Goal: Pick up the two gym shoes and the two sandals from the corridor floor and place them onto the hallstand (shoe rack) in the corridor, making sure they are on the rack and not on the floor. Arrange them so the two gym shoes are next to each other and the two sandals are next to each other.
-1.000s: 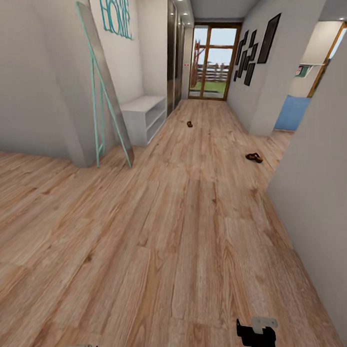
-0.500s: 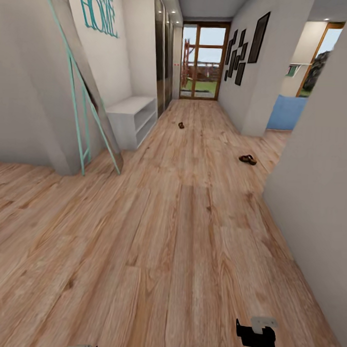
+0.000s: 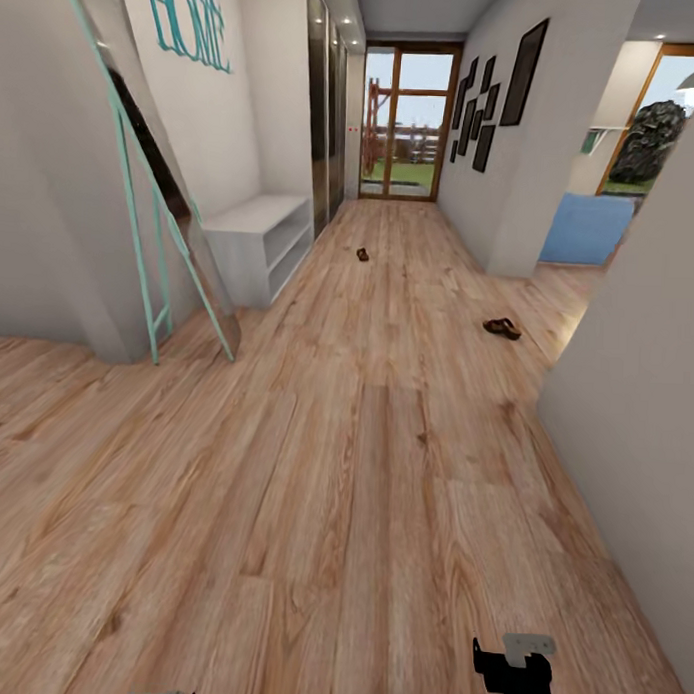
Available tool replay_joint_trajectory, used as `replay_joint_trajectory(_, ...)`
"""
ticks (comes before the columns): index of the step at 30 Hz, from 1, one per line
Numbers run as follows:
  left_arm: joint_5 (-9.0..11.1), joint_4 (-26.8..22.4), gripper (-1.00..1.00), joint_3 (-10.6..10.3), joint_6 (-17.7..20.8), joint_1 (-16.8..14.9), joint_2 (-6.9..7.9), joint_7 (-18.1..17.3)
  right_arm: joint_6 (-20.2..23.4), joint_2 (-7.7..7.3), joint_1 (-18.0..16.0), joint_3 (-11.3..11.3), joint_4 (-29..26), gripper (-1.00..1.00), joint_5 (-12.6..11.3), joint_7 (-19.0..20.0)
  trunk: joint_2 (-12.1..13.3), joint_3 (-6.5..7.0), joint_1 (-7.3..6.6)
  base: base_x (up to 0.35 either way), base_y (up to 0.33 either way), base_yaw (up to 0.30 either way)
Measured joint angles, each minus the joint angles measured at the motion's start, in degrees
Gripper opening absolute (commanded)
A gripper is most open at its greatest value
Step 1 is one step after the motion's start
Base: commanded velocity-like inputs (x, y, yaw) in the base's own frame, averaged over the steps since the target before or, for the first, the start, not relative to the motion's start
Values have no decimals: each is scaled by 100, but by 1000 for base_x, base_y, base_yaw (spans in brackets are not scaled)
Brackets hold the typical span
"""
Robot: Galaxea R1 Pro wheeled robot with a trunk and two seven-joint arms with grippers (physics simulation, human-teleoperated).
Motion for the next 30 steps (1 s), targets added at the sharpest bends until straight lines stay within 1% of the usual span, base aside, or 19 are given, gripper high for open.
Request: replay_joint_trajectory(30,-1,50,100,-1,0,0,0,0,0,-10,0,4,6,100,0,0,0,0,0,339,0,0)
